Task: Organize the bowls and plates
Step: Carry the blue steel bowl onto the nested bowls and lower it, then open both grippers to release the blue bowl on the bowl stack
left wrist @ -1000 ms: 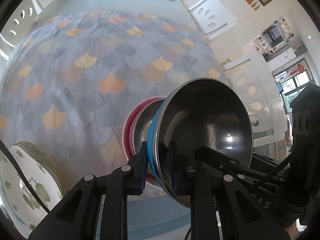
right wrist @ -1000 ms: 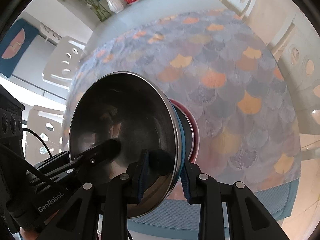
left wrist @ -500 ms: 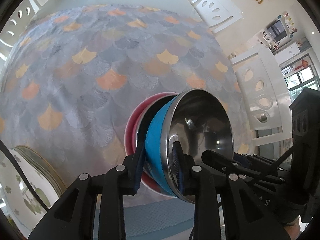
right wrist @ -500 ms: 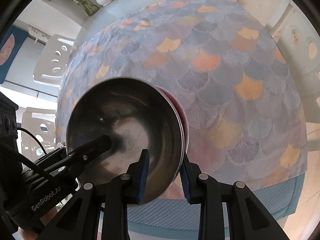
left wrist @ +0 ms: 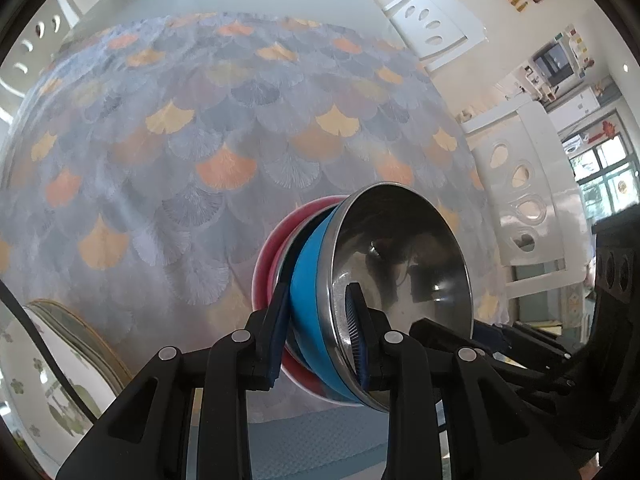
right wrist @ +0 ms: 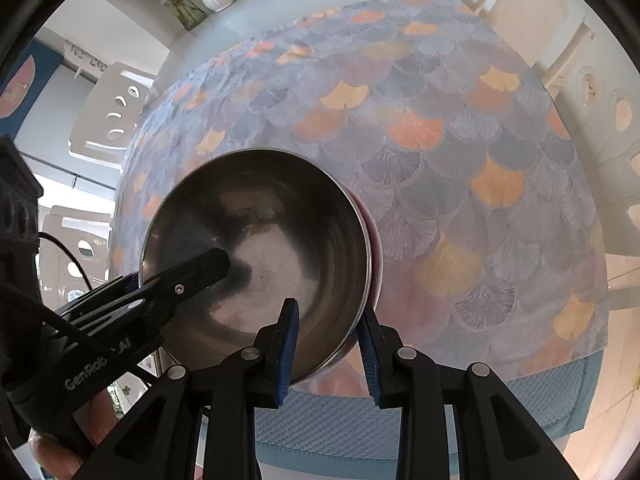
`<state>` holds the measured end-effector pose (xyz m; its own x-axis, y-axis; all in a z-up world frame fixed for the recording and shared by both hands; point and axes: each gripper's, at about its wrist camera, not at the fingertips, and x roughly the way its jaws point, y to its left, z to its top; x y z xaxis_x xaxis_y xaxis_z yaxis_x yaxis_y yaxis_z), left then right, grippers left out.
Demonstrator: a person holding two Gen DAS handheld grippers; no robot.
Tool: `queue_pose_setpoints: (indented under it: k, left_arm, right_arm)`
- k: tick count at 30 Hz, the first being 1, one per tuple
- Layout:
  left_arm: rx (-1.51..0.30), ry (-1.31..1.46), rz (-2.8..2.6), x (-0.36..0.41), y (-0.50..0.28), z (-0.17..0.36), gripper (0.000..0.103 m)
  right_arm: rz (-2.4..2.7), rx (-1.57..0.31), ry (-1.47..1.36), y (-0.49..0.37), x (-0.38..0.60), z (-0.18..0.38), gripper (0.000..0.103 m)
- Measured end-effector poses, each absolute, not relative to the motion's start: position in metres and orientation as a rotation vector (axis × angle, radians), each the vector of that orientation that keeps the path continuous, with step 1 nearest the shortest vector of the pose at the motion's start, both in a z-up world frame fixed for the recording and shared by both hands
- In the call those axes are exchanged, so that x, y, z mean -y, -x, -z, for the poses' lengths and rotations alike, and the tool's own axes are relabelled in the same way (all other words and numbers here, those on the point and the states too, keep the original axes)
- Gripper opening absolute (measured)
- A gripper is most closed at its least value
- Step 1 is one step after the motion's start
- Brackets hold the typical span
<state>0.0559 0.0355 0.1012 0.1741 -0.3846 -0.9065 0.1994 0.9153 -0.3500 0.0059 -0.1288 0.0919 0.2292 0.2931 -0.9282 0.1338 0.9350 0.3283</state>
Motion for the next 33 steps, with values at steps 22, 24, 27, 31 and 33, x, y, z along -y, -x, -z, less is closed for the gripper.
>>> queue_pose_setpoints:
  k: [22,24,27,31,33]
  left_arm:
    - [-1.374,0.317,0.392,-0.063,-0.057,-0.083,0.026]
    - [-1.356,0.328,0.393,-0.067,-0.055,-0.090,0.026]
    - [-1.262,0.281,0.410,-0.068,-0.048,-0.111,0.027]
    - [-1.221,0.294,0.464,-0.065,-0.045,-0.126,0.032]
    - [-1.227,0.336,0.469,-0.066,-0.047,-0.124,0.053]
  right_arm:
    - [-0.163,-1.343,-0.389,0.002,0.143,-0.100,0.029]
    - [-0.183,-1.349,-0.421,0.001,0.148,-0.102,0.029]
    - [-0.241,-1.311,-0.549,-0.004,0.168,-0.115,0.029]
    - [-0.243,-1.225,-0.452,-0.011,0.177,-0.144,0.056]
    - [-0.249,-1.197,-0.391,-0.011,0.174,-0.150,0.067]
